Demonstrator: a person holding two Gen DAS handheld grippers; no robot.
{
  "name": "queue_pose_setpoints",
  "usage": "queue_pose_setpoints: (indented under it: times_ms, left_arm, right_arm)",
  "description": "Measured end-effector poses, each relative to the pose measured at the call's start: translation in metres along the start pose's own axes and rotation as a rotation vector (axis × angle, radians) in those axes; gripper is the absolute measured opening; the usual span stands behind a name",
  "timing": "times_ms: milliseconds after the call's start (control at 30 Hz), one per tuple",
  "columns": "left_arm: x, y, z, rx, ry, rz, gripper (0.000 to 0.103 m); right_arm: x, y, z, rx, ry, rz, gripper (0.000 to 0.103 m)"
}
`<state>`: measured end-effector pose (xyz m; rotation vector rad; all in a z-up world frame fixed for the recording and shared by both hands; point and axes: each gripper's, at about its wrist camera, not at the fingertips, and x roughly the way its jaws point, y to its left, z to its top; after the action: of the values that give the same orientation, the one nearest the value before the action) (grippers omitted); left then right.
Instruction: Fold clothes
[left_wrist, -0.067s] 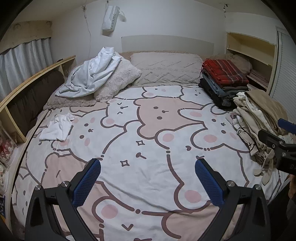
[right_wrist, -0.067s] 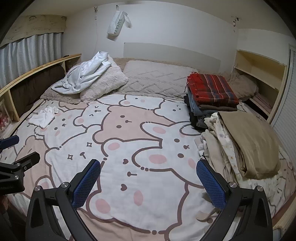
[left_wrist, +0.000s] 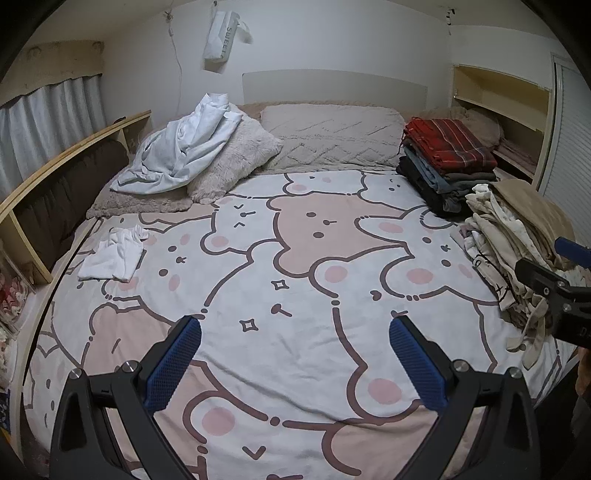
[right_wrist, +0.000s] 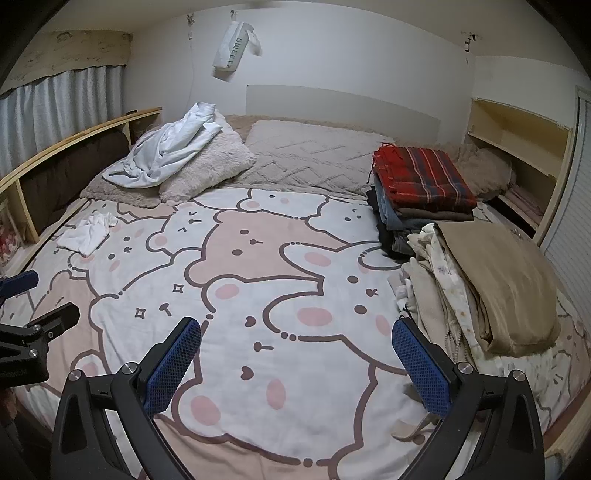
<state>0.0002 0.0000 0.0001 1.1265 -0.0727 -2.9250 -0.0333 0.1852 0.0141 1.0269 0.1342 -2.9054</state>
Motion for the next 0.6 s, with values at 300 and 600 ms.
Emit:
queue_pose_setpoints:
  times_ms: [300,600]
  left_arm:
    - [0.0010,0.0000,0.0020,0.015,0.009,-0.003,0.102]
    - [-0.0004,-0.0075,0.0031,0.026,-0.020,-0.027,0.102]
  right_arm:
    - [0.0005,-0.0003,-0.0006,-0.008,-0.005,-0.008,0.103]
    - [0.0060,-0.0038,-0.0022,-0.003,0.007,-0.007,0.103]
